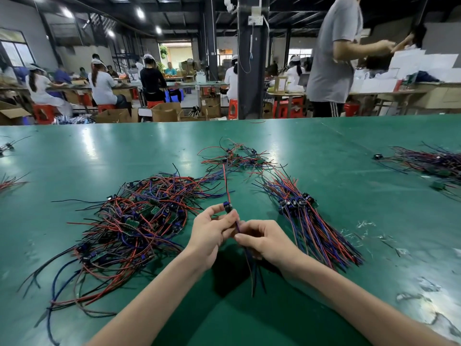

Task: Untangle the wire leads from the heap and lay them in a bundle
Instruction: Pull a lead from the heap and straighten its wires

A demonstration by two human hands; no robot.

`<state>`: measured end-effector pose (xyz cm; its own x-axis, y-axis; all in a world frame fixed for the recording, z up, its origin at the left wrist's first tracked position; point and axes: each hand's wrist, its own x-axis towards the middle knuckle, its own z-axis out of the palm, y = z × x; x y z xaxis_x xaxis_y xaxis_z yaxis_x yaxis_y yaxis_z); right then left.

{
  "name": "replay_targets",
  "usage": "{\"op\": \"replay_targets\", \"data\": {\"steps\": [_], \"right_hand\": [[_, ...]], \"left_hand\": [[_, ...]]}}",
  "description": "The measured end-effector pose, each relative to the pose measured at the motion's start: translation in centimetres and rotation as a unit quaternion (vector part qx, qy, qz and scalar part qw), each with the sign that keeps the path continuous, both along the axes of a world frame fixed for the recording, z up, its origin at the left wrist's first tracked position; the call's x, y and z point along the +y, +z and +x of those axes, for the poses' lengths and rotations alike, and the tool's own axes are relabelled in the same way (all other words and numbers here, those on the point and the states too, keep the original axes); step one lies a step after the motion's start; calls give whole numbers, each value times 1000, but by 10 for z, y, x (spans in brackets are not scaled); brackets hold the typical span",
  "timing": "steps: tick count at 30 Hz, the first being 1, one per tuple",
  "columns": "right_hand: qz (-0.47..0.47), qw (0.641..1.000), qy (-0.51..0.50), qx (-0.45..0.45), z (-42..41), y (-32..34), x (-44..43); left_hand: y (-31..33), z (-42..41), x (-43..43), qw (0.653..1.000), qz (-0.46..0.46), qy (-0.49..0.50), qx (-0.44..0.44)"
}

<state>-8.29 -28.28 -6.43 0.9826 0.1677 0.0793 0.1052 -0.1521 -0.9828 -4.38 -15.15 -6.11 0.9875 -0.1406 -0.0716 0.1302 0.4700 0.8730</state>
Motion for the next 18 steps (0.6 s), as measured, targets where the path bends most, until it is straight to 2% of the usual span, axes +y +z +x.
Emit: {"op": "replay_targets", "data": {"steps": [2, 8, 14, 18], "right_hand": [[-7, 1000, 12, -4, -1, 1, 1], [-85, 992, -21, -92, -3, 4, 0], [-10, 1000, 11, -24, -4, 3, 4], [-28, 998, 41, -24, -4, 2, 2]], "left_hand": [[1, 1, 1, 1000, -11, 7, 7], [1, 2, -2, 1000, -2, 6, 16], [-2, 9, 5, 999, -12, 15, 26], [-4, 11, 6, 1000, -6, 18, 23]]}}
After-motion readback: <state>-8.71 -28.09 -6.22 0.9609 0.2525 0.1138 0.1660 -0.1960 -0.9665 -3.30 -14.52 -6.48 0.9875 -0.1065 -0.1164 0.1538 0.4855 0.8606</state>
